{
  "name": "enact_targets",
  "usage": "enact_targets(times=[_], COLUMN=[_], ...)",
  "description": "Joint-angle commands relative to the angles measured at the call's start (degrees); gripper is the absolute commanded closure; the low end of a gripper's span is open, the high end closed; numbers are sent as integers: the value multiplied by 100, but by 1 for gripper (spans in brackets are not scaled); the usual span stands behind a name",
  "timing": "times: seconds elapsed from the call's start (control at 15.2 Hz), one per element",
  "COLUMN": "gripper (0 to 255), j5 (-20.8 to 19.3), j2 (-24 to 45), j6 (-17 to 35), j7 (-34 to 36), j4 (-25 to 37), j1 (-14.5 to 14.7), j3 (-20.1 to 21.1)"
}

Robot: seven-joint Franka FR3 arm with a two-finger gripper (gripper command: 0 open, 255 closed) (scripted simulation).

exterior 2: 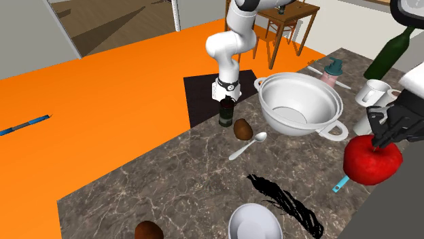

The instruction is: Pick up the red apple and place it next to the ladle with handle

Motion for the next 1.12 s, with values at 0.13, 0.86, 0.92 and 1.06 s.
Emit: enact_targets(times=[0.13, 0.86, 0.92, 1.06], gripper=[255, 255, 255, 255], j5=[3, 13, 14, 16], j2=[-64, -140, -137, -127], j6=[352, 1238, 1314, 1462], j7=[-29, -81, -85, -94], j4=[-412, -1376, -1448, -1587], j1=[-4, 1, 1, 2], j3=[-3, -3, -3, -3])
